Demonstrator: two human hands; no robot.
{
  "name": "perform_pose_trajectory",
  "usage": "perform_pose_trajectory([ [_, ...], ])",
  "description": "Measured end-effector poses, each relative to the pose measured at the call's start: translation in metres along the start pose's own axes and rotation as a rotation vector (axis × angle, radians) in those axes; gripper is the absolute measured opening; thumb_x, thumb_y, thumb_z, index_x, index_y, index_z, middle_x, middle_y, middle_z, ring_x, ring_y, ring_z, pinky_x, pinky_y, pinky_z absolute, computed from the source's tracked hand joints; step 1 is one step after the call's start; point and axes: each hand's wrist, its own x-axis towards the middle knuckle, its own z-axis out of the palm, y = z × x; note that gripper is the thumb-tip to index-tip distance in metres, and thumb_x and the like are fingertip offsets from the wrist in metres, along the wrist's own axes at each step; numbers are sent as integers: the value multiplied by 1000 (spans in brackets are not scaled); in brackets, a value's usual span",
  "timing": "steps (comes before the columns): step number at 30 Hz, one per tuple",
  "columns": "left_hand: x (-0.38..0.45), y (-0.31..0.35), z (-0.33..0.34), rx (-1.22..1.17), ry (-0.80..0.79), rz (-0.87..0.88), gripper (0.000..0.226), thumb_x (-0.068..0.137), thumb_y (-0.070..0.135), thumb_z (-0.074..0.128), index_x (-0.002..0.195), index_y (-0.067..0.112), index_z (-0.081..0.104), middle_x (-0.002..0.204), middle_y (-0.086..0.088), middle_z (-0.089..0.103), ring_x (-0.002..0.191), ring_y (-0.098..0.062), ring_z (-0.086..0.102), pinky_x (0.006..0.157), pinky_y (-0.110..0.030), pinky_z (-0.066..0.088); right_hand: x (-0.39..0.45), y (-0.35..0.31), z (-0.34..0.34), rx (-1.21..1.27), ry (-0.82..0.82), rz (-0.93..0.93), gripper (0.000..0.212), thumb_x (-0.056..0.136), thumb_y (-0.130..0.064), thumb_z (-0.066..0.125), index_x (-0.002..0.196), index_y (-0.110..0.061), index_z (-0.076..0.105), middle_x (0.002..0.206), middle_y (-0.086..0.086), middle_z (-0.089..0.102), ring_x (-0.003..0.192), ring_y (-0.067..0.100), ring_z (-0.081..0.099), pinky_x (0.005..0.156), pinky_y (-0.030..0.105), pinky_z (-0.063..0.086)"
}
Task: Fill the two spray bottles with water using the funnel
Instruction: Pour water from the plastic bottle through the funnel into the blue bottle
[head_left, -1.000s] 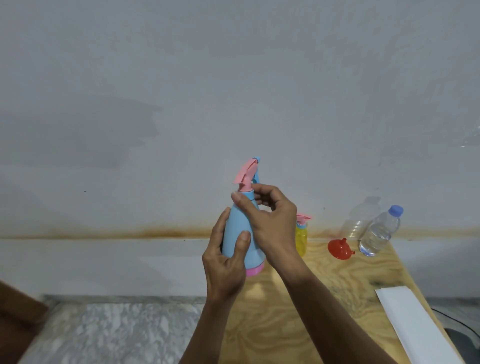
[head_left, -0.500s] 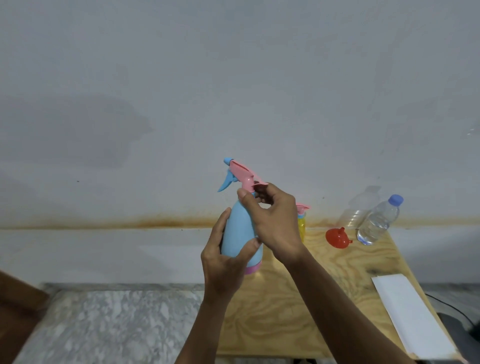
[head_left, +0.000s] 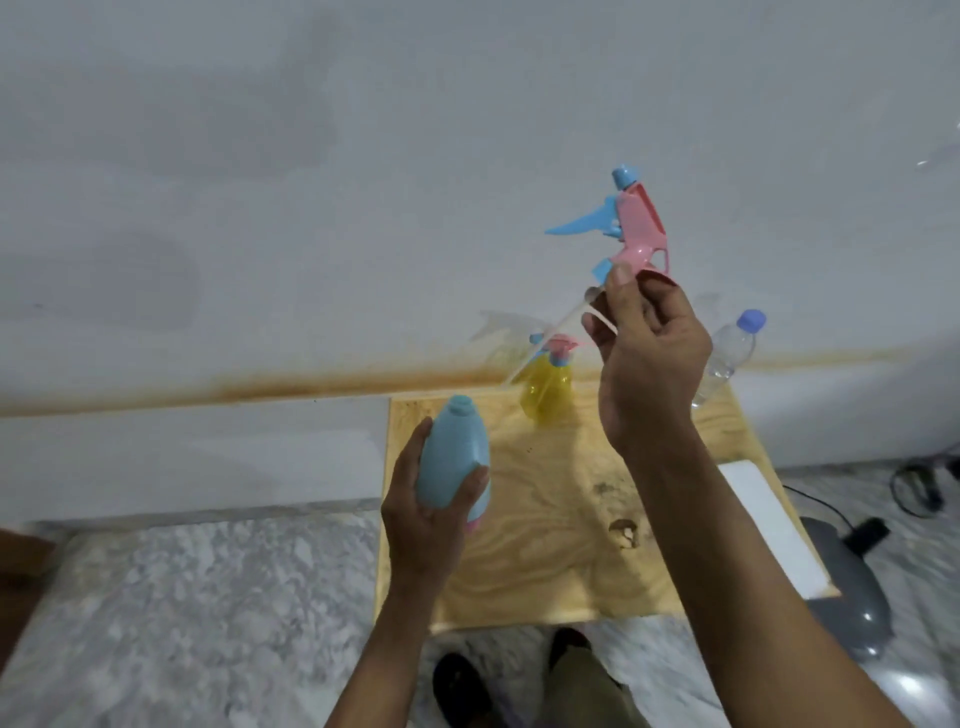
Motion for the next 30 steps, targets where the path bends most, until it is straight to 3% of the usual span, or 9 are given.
perform_pose_trajectory([
  [3, -4, -20, -1, 62, -22, -99, 85, 66, 53, 82, 143, 45, 45, 139, 20, 56, 122, -12, 61, 89, -51, 58, 15, 22, -33, -72, 67, 21, 6, 93, -19, 70, 94, -13, 69, 85, 0, 69, 84, 16, 65, 76, 28, 54],
  [7, -9, -37, 9, 97, -59, -224, 83, 68, 44, 87, 141, 40, 48, 137, 16, 57, 120, -12, 60, 93, -48, 57, 18, 86, -85, -372, 80, 193, 14, 90, -31, 73, 86, -18, 73, 78, -1, 71, 75, 14, 65, 70, 32, 55],
  [11, -16, -69, 24, 67, -80, -299, 79, 67, 39, 91, 136, 33, 54, 132, 10, 58, 124, -25, 56, 94, -61, 53, 8, 153, -131, -751, 11, 355, 35, 86, -51, 70, 80, -18, 75, 68, -8, 69, 66, 9, 62, 67, 33, 51],
  [13, -20, -80, 30, 151, -70, -310, 81, 65, 48, 90, 136, 40, 51, 131, 12, 57, 123, -23, 55, 92, -59, 54, 5, 177, -148, -851, -35, 429, 31, 88, -46, 70, 78, -17, 74, 68, -5, 67, 67, 12, 59, 62, 28, 44],
  [17, -24, -91, 48, 223, -98, -286, 73, 68, 48, 84, 132, 47, 50, 128, 15, 59, 118, -20, 57, 89, -55, 55, 13, 206, -163, -951, -97, 473, 25, 91, -34, 71, 93, -10, 77, 79, 1, 69, 74, 15, 62, 56, 21, 41],
  [20, -27, -102, 60, 249, -113, -292, 72, 68, 49, 81, 132, 44, 49, 128, 13, 60, 116, -20, 58, 90, -54, 55, 25, 224, -164, -1063, -169, 476, 28, 92, -34, 70, 88, -7, 77, 77, 6, 69, 70, 19, 62, 59, 29, 43],
  [23, -28, -106, 68, 265, -108, -304, 71, 68, 50, 79, 131, 42, 48, 126, 12, 60, 114, -18, 60, 90, -51, 56, 33, 240, -165, -1129, -234, 455, 29, 91, -33, 71, 89, -5, 78, 83, 14, 75, 83, 30, 69, 70, 36, 50],
  [25, -29, -108, 72, 283, -108, -294, 70, 71, 43, 80, 133, 38, 48, 125, 10, 61, 113, -15, 60, 91, -48, 56, 35, 247, -165, -1182, -268, 445, 27, 91, -30, 70, 96, -5, 78, 90, 15, 76, 88, 30, 69, 74, 35, 50],
  [30, -30, -119, 75, 294, -101, -298, 69, 76, 16, 86, 132, 31, 50, 123, 6, 63, 110, -9, 61, 92, -40, 57, 32, 256, -168, -1249, -311, 443, 27, 95, -27, 65, 106, -6, 77, 98, 12, 76, 92, 28, 69, 66, 24, 36],
])
